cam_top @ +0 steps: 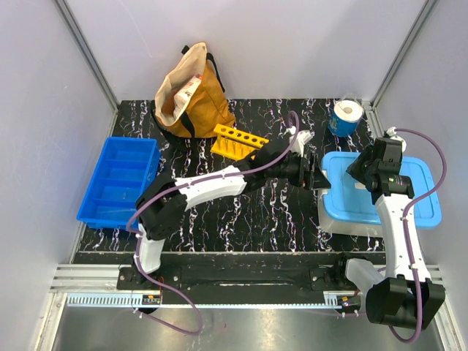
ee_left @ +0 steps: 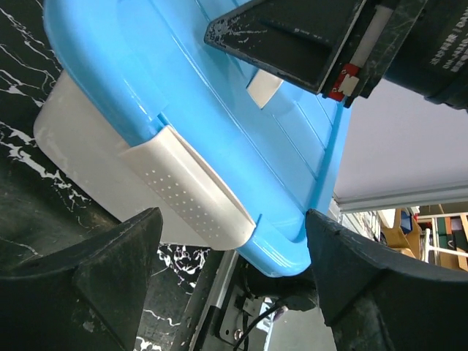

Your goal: Organize the chemistry lab equipment

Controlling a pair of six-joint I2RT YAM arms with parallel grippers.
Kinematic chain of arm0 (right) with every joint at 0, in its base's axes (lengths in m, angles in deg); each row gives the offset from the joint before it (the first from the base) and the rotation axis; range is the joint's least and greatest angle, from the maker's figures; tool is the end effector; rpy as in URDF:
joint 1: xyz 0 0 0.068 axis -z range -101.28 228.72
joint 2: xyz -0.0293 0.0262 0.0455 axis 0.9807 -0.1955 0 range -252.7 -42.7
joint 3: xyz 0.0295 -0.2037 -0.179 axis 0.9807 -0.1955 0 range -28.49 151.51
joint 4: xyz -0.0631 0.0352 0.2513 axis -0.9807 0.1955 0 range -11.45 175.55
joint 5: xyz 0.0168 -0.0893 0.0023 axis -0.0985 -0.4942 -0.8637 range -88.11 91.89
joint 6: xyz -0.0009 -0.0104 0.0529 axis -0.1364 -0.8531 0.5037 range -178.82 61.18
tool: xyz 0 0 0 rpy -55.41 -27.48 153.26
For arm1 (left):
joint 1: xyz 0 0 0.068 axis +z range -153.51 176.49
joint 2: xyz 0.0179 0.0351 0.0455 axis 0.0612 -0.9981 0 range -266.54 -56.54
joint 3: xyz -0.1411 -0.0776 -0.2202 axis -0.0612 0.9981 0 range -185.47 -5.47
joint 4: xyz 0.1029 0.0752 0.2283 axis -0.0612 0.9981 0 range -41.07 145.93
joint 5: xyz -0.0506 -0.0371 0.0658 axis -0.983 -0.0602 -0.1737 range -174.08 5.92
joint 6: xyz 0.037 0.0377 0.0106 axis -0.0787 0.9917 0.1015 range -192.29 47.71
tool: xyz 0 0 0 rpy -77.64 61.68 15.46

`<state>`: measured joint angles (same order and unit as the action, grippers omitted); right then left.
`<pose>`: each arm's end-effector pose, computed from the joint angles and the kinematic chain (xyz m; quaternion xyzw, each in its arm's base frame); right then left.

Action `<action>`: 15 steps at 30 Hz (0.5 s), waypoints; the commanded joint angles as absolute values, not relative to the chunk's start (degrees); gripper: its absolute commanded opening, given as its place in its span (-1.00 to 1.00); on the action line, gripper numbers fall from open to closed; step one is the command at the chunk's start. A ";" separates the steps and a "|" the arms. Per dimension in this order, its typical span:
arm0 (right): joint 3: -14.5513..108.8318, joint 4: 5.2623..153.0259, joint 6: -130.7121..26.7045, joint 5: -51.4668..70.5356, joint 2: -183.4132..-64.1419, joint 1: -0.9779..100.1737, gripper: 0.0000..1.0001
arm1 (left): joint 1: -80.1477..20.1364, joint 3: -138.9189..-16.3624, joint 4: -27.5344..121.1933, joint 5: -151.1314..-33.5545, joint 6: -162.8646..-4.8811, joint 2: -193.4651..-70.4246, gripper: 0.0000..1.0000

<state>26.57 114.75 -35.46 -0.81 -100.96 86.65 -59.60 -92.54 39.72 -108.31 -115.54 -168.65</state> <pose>0.2115 -0.0312 0.3147 0.2534 0.8677 0.0363 0.4262 0.2496 -0.3975 0.2797 0.2129 0.7609 -0.5578 0.2540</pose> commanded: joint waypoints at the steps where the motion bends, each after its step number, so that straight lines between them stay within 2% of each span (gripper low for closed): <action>1: 25.56 121.88 -34.56 4.53 -102.37 85.84 -0.26 | -60.63 -96.60 37.50 -110.10 -116.24 -171.32 0.65; 7: 25.47 121.70 -34.30 4.71 -102.46 85.84 -0.26 | -61.78 -101.00 41.10 -108.79 -114.93 -173.87 0.58; 15: 25.56 121.70 -34.21 5.14 -101.85 85.84 -0.27 | -64.85 -110.48 61.12 -96.32 -106.76 -176.15 0.36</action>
